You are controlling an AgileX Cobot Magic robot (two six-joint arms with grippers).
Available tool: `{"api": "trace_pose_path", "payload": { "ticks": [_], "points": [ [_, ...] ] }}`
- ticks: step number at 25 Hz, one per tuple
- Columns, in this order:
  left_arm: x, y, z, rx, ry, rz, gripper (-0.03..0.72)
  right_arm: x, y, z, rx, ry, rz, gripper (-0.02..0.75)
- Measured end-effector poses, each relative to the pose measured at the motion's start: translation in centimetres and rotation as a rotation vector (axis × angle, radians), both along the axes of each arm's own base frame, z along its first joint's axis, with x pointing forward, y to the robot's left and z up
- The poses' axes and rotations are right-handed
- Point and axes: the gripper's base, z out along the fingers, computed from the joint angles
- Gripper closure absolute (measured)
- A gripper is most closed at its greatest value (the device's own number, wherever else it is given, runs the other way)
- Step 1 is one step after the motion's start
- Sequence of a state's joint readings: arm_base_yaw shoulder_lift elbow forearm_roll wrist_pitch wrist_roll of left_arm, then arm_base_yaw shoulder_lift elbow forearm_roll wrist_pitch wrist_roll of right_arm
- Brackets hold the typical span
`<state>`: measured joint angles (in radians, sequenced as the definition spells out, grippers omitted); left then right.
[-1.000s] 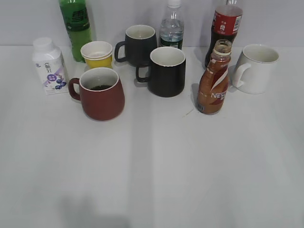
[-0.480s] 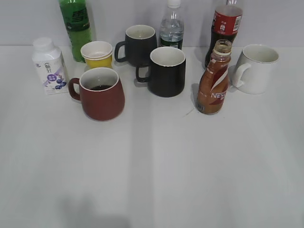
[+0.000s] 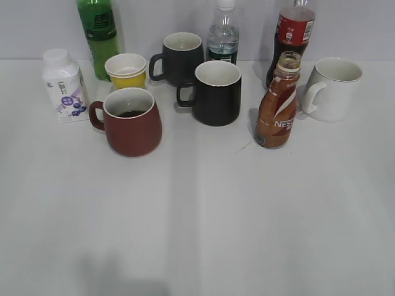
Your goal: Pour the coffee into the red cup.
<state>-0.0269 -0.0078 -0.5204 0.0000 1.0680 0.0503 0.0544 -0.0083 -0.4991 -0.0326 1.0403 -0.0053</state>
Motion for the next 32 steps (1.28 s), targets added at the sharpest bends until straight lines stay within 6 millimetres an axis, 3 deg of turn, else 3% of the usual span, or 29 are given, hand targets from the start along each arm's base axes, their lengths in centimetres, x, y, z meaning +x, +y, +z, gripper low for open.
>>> {"api": "trace_pose_path", "payload": {
  "ticks": [32],
  "points": [
    [0.0, 0.0, 0.0, 0.0, 0.0, 0.0, 0.45, 0.0, 0.0, 0.0, 0.0, 0.0, 0.0, 0.29]
  ]
}}
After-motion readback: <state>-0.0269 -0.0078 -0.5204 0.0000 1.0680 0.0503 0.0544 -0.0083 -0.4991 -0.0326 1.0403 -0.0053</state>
